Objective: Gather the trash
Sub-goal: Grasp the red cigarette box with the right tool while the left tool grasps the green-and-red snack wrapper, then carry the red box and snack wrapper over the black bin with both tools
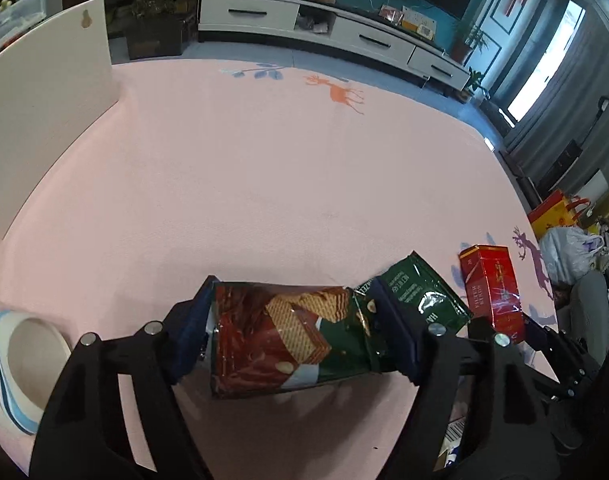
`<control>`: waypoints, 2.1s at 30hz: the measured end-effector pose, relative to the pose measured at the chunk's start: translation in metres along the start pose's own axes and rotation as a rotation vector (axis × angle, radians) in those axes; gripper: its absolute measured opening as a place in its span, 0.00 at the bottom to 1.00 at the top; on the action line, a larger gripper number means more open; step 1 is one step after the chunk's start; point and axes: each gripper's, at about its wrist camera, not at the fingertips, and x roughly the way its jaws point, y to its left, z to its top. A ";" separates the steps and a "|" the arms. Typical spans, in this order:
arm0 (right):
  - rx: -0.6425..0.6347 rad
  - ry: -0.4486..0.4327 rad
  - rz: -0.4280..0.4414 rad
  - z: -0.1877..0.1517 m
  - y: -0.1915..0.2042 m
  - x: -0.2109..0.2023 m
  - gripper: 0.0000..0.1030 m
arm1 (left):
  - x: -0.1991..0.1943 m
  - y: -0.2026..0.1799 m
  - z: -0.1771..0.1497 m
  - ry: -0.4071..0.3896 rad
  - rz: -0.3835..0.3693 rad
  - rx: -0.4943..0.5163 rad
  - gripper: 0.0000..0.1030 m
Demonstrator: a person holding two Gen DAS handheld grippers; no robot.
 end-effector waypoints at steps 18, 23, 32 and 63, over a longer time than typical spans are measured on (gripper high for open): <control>0.142 -0.135 0.068 -0.038 -0.031 -0.104 0.54 | -0.132 -0.008 -0.060 -0.151 -0.135 -0.018 0.41; 0.210 -0.188 0.083 -0.066 -0.053 -0.138 0.54 | -0.174 -0.008 -0.096 -0.209 -0.130 0.005 0.41; 0.285 -0.214 0.060 -0.100 -0.079 -0.167 0.54 | -0.196 -0.012 -0.141 -0.219 -0.181 0.015 0.41; 0.729 -0.251 -0.082 -0.174 -0.272 -0.211 0.54 | -0.142 -0.286 -0.175 -0.059 -0.524 0.346 0.42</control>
